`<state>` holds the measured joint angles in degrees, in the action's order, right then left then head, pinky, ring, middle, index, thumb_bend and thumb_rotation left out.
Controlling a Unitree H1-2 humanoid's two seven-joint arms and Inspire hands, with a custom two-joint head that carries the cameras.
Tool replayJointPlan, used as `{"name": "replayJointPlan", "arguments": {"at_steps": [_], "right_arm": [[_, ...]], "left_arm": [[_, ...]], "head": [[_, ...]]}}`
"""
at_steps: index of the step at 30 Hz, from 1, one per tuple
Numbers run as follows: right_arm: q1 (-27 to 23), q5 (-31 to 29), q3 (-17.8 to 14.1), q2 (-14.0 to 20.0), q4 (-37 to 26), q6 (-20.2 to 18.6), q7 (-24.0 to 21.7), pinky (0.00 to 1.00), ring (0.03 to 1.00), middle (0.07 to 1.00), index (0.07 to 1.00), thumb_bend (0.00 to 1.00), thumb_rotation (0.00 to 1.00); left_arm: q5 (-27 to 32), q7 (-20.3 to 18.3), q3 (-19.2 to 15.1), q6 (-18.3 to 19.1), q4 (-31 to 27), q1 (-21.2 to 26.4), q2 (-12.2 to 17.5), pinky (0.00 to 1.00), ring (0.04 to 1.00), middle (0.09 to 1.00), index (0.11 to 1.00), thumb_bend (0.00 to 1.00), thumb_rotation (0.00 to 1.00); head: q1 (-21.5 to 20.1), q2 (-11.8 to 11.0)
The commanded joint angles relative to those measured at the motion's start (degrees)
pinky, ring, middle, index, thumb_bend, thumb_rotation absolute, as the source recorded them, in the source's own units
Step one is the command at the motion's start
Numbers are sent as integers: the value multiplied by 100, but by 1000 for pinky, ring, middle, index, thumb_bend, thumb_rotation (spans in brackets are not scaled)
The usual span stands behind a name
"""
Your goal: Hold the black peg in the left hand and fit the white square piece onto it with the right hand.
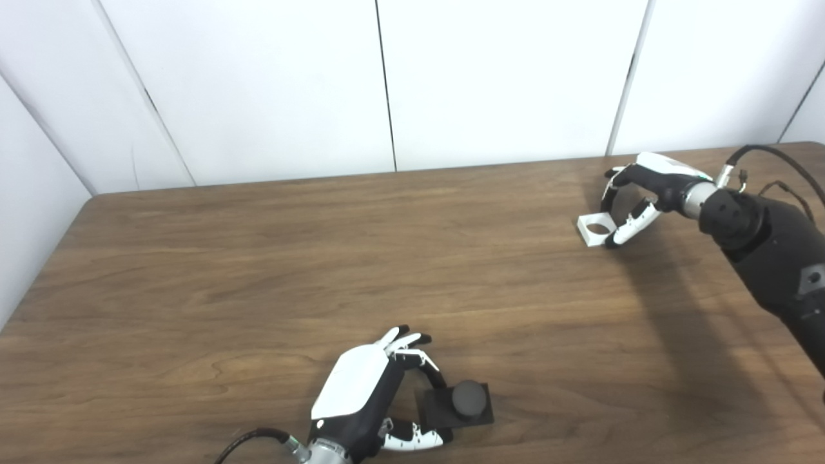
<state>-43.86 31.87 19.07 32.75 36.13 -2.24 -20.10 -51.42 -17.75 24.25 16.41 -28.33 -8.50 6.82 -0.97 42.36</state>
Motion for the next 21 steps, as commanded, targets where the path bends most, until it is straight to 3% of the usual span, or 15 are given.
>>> {"name": "replayJointPlan", "arguments": {"at_steps": [1,12,21], "right_arm": [[-215,-35,-93,128,-22,179,173,923,1000,933,491,525,143],[-157,-19,-97,93,-156,106,148,927,1000,936,492,525,143],[-133,-19,-107,105,-130,174,204,921,1000,936,492,525,144]], "left_arm": [[-115,92,15,-60,53,8,-89,927,976,886,492,494,73],[-121,107,15,-47,51,-4,-100,906,972,883,491,495,72],[-79,184,20,-76,85,2,-104,950,972,881,491,494,70]], "head": [[-2,2],[5,-9],[7,-13]]}}
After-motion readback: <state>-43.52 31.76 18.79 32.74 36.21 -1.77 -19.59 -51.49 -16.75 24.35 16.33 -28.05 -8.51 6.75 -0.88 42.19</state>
